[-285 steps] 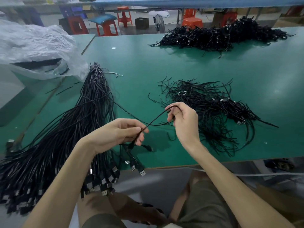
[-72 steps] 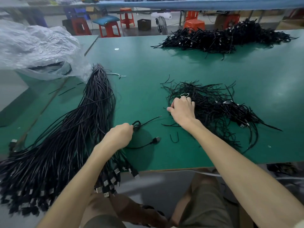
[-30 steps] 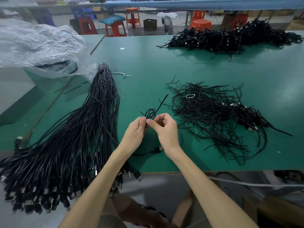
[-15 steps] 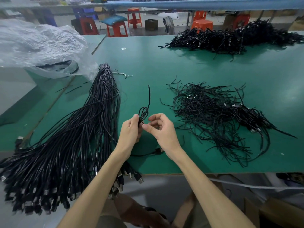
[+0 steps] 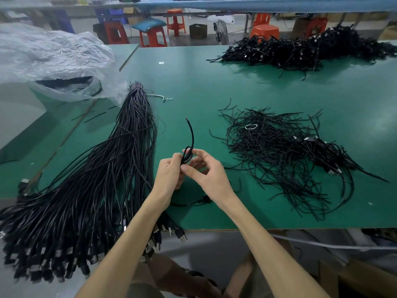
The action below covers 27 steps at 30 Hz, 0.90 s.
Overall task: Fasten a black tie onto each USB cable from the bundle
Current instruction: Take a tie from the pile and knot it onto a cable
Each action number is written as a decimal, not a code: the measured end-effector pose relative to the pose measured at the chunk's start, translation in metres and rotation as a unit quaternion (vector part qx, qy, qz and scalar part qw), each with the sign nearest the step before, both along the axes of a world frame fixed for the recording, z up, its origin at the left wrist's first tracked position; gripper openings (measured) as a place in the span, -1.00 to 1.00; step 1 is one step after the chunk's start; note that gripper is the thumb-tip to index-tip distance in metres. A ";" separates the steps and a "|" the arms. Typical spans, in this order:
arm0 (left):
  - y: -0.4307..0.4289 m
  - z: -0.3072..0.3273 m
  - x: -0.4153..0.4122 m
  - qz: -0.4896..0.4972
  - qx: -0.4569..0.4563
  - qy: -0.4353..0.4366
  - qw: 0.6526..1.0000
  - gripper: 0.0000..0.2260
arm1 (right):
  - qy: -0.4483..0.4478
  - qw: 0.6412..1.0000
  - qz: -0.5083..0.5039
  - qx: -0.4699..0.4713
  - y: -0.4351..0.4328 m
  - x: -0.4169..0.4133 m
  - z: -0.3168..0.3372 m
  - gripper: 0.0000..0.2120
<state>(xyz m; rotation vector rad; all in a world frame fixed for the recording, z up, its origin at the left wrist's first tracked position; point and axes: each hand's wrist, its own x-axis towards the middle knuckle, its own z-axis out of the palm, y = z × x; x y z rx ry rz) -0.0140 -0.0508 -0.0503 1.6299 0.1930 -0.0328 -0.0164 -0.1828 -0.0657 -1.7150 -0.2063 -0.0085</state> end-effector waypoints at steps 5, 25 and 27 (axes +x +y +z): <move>0.002 0.002 -0.001 0.003 -0.029 0.011 1.000 -0.49 | -0.018 0.998 0.019 -0.051 0.003 -0.002 0.001 -0.60; 0.005 -0.003 -0.001 0.010 -0.036 0.010 0.999 -0.76 | -0.105 0.972 0.035 -0.207 0.009 -0.018 0.009 -0.78; 0.005 -0.003 0.000 0.010 -0.038 0.012 0.999 -0.78 | -0.104 0.974 0.036 -0.197 0.008 -0.018 0.009 -0.81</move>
